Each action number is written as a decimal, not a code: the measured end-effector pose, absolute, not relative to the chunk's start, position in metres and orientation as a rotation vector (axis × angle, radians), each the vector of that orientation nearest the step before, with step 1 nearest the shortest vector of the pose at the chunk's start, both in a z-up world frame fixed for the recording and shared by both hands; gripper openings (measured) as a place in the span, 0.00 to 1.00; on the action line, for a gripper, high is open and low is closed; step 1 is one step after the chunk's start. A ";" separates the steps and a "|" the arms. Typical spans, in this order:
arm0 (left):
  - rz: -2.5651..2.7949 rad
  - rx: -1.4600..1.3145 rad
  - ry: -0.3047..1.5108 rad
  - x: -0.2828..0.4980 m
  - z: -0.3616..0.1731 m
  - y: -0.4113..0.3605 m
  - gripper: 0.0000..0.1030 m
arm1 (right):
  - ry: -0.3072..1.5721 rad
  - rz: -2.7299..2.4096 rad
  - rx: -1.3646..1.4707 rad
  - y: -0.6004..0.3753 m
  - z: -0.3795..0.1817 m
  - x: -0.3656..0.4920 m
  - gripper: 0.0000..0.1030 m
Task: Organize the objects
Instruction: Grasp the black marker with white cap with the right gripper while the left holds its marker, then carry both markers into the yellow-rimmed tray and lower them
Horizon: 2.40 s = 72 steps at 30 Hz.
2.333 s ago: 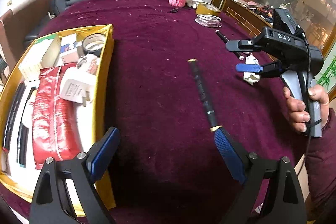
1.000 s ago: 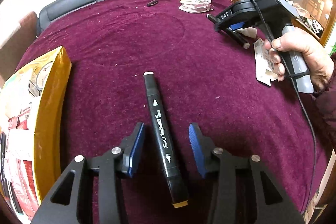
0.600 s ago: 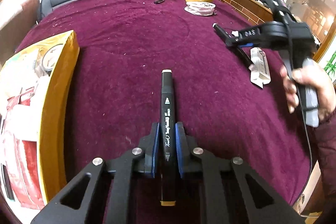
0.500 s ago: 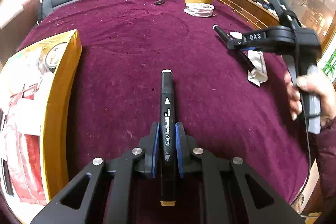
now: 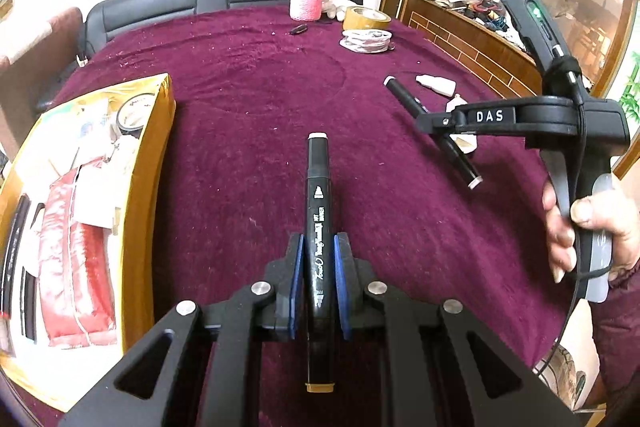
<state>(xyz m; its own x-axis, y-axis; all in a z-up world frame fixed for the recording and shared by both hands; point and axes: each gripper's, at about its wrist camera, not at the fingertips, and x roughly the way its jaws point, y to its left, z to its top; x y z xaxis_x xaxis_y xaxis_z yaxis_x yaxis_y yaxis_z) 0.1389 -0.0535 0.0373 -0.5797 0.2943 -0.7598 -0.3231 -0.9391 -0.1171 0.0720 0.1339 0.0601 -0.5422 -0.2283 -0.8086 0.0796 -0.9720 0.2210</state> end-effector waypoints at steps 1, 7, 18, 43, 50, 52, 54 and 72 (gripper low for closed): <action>2.523 -1.197 0.050 0.142 0.039 -0.054 0.14 | -0.238 -2.601 1.397 0.132 0.061 0.075 0.16; 2.538 -1.165 0.053 0.156 0.045 -0.056 0.14 | -0.243 -2.589 1.366 0.124 0.066 0.092 0.16; 2.555 -1.117 0.045 0.173 0.053 -0.063 0.14 | -0.207 -2.574 1.314 0.102 0.079 0.115 0.16; 2.598 -1.055 -0.039 0.199 0.063 -0.098 0.14 | -0.121 -2.530 1.257 0.047 0.096 0.137 0.16; 2.621 -1.037 -0.072 0.205 0.068 -0.114 0.14 | -0.095 -2.501 1.234 0.028 0.104 0.139 0.16; 2.638 -1.030 -0.087 0.208 0.070 -0.122 0.14 | -0.091 -2.491 1.224 0.021 0.108 0.138 0.16; 2.659 -1.021 -0.101 0.210 0.073 -0.132 0.14 | -0.088 -2.476 1.215 0.013 0.111 0.137 0.16; 2.863 -1.083 -0.311 0.200 0.067 -0.254 0.14 | -0.081 -2.305 1.205 -0.072 0.106 0.118 0.16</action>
<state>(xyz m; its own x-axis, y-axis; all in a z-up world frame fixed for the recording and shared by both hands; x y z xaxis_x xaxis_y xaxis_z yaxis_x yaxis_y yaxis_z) 0.1998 -0.2538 0.0665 -0.7502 0.1316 -0.6480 0.0109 -0.9774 -0.2110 0.1183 -0.0721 0.1064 -0.4595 -0.4821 -0.7459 0.4285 -0.8560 0.2892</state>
